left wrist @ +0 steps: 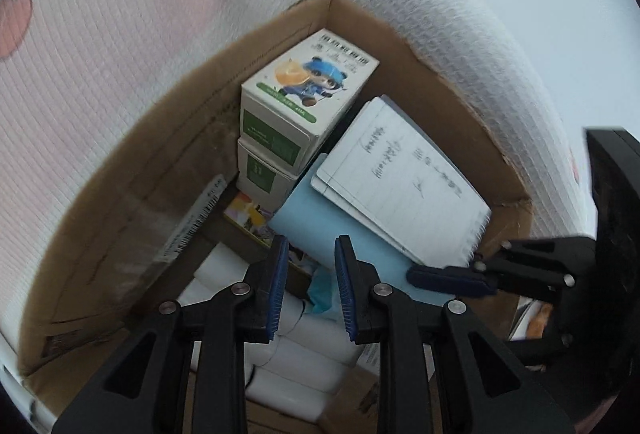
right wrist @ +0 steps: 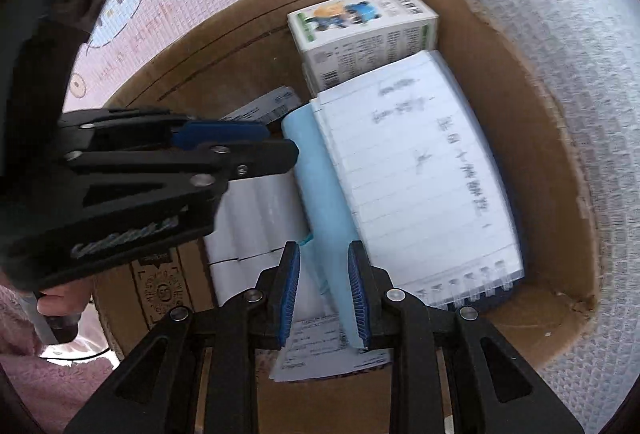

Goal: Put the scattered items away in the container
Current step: 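Press the notebook and light-blue item down with both grippers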

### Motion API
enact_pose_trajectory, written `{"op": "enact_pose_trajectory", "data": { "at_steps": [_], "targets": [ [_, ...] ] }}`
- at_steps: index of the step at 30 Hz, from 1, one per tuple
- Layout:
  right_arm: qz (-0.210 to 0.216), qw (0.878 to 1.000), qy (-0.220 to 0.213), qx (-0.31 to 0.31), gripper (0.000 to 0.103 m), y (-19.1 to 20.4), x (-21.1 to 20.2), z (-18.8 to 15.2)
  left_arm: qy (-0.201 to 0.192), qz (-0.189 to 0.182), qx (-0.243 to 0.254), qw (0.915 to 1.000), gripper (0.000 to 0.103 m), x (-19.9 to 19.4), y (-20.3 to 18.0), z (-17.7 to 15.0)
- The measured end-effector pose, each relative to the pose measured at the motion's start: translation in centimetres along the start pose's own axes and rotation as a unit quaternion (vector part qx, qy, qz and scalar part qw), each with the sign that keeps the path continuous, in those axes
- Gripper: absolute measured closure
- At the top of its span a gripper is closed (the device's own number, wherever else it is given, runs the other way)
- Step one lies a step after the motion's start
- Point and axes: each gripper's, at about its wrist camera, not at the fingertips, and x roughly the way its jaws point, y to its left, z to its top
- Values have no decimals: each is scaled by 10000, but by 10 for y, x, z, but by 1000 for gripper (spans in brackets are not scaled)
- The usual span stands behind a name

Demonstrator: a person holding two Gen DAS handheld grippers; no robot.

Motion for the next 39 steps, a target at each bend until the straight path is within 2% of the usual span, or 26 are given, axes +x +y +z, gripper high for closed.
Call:
{"op": "enact_pose_trajectory", "data": {
  "at_steps": [3, 8, 13, 18, 23, 28, 31, 34, 39],
  "targets": [
    [-56, 10000, -36, 8, 82, -4, -4, 2, 79, -104, -128, 9998, 77, 9, -3, 4],
    [-111, 9999, -68, 16, 82, -8, -9, 4, 5, 98, -41, 9999, 77, 7, -11, 4],
    [-156, 9997, -87, -149, 82, 1, -15, 5, 19, -225, -15, 9997, 77, 4, -18, 1],
    [-282, 9991, -148, -292, 82, 5, -22, 7, 38, -210, 54, 9998, 77, 7, -25, 0],
    [-22, 9991, 63, -419, 82, 10, -19, 6, -39, -317, -11, 9995, 77, 6, -25, 1],
    [-251, 9984, 39, -510, 82, 8, -23, 9, -5, -454, -68, 9989, 77, 5, -26, -2],
    [-105, 9987, 32, -489, 82, 5, -29, 9, -119, -508, -79, 9986, 77, -6, -25, -10],
    [215, 9986, 140, -453, 82, 5, -32, 6, -225, -394, -55, 9990, 77, -19, -23, -22],
    [409, 9966, 431, -577, 82, 10, -26, 2, -64, -334, -202, 9992, 77, -24, -15, -36]
  ]
}}
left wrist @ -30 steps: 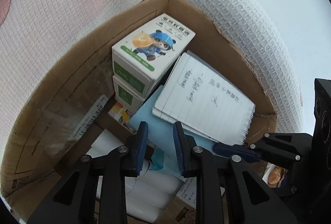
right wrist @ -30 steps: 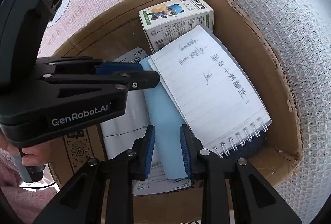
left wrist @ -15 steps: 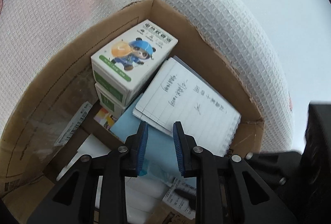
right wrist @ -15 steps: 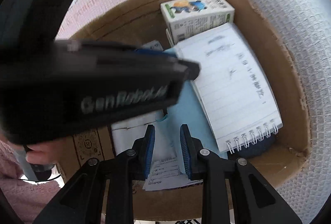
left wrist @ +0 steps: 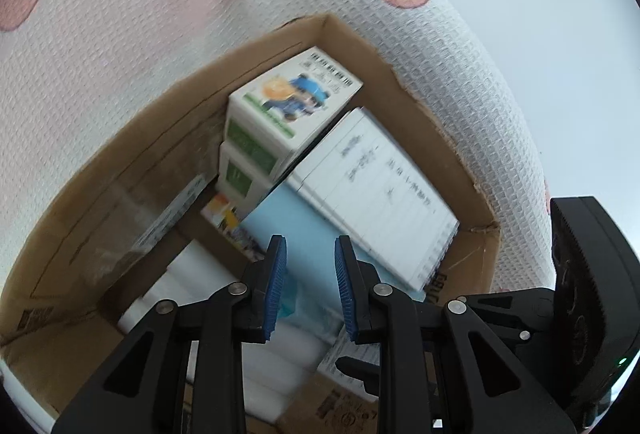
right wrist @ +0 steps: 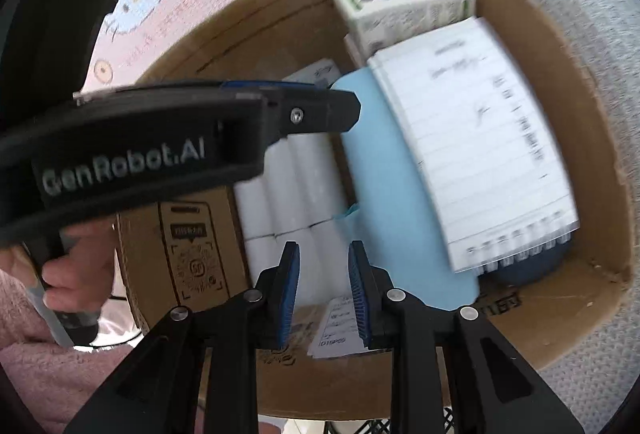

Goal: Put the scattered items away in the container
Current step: 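Press the notebook and light-blue item down with both grippers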

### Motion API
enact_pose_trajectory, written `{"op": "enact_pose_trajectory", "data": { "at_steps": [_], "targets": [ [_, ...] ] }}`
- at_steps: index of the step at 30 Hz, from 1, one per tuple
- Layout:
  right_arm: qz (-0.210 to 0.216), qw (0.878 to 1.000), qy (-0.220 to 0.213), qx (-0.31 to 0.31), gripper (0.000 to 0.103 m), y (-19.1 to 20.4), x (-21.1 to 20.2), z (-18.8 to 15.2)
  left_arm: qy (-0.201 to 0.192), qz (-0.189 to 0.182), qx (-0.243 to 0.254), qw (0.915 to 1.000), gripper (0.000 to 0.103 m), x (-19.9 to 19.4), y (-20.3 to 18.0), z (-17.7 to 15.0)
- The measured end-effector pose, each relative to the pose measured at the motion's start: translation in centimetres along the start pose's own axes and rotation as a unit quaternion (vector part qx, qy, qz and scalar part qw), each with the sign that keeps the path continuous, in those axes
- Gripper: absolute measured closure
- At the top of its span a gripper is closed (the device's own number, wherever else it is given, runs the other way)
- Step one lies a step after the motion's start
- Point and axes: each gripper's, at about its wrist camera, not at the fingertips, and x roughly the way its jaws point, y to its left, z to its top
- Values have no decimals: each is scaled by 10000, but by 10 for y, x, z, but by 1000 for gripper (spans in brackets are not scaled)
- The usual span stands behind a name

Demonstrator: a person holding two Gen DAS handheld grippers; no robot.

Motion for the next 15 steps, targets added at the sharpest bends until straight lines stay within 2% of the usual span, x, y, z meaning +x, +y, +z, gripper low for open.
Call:
{"op": "enact_pose_trajectory", "data": {
  "at_steps": [8, 10, 15],
  "targets": [
    [-226, 9977, 596, -220, 82, 3, 20, -2, 491, 148, -54, 9987, 77, 23, -6, -17],
    [-444, 9968, 618, -232, 82, 1, 22, -1, 582, 208, -60, 9981, 77, 27, -7, -20],
    [-494, 9964, 671, -179, 82, -5, 17, 1, 782, 150, -124, 9967, 79, 39, -15, -27]
  ]
}}
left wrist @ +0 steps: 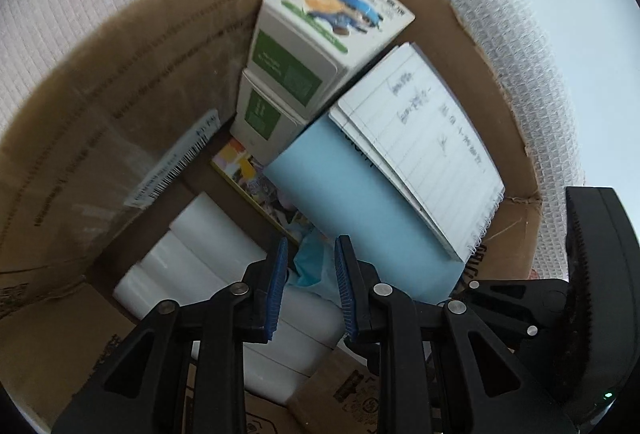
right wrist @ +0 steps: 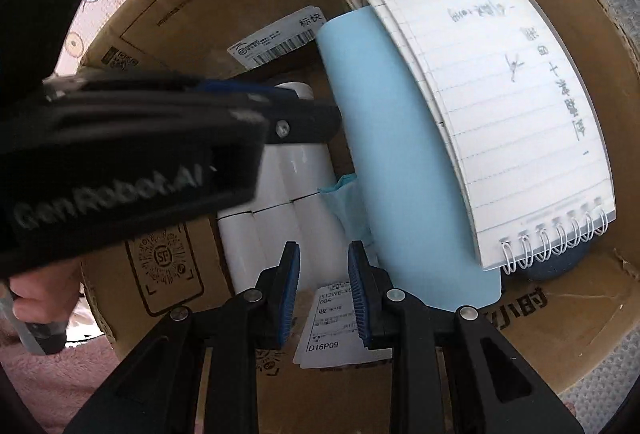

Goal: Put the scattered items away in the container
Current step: 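Press the notebook and light-blue item down with both grippers, then move both tools away from the box toward the white tubes on the bedspread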

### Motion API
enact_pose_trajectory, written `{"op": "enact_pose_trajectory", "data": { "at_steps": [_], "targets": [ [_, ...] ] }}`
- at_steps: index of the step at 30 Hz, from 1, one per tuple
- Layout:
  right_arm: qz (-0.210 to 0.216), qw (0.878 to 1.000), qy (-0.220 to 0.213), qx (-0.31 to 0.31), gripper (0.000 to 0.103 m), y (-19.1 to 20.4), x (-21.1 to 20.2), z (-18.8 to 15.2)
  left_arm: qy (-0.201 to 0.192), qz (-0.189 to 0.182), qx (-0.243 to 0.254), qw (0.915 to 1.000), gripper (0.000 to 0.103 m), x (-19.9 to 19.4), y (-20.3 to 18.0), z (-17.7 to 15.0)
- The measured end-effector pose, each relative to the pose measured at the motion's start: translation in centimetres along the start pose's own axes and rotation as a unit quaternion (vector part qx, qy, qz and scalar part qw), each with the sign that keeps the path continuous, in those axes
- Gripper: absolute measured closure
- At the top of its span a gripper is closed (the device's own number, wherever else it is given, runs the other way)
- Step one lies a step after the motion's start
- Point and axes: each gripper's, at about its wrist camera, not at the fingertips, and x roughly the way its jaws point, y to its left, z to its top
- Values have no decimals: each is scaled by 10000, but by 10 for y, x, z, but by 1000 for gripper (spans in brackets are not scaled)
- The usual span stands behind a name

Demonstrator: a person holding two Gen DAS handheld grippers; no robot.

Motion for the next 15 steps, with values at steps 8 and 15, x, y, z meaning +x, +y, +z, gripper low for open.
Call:
{"op": "enact_pose_trajectory", "data": {
  "at_steps": [8, 15],
  "targets": [
    [-164, 9998, 44, -77, 82, -1, -9, -3, -11, -79, 30, 10000, 80, 1, -11, -15],
    [-194, 9997, -141, -34, 82, 0, -24, -7, -42, -143, 61, 9999, 79, -9, -14, -34]
  ]
}}
